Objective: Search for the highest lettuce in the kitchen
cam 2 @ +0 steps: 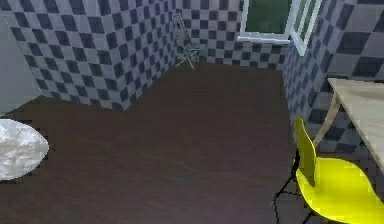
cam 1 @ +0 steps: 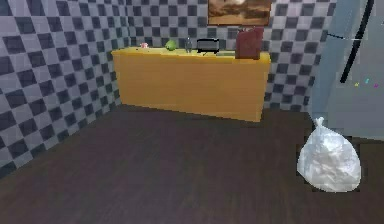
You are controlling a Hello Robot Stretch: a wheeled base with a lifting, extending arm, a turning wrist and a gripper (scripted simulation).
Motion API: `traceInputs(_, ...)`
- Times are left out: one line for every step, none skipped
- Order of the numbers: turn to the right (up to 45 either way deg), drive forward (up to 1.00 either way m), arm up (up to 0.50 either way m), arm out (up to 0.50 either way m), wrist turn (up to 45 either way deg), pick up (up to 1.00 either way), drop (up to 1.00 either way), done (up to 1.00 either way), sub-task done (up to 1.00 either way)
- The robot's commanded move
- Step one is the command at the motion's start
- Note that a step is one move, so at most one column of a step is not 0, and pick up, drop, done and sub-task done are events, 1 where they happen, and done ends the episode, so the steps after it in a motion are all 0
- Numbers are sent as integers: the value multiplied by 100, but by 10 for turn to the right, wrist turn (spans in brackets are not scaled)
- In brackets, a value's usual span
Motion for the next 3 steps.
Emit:
traceInputs(0, 100, 0, 0, 0, 0, 0, 0, 0)
traceInputs(0, 100, 0, 0, 0, 0, 0, 0, 0)
traceInputs(-60, 0, 0, 0, 0, 0, 0, 0, 0)
